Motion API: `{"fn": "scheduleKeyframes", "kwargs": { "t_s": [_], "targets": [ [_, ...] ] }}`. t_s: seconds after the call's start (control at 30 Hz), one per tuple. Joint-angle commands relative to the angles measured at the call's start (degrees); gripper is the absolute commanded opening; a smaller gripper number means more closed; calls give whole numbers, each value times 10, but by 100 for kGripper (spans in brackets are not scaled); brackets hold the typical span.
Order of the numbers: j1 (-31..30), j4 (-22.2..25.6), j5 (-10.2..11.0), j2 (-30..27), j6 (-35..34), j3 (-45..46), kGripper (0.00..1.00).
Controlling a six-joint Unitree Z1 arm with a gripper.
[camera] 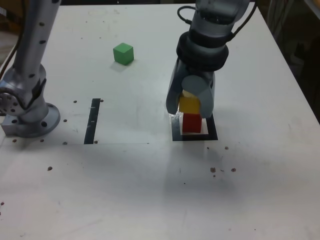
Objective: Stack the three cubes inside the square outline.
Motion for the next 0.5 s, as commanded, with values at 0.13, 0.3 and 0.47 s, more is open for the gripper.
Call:
{"fn": "scheduleKeyframes", "kwargs": {
  "t_s": [0.13, 0.3, 0.47],
  "targets": [
    [4, -12, -9, 13, 7, 3, 22],
    [4, -14, -13, 15, 11, 0, 28],
    [4, -13, -22, 17, 19, -1, 50]
  ]
}}
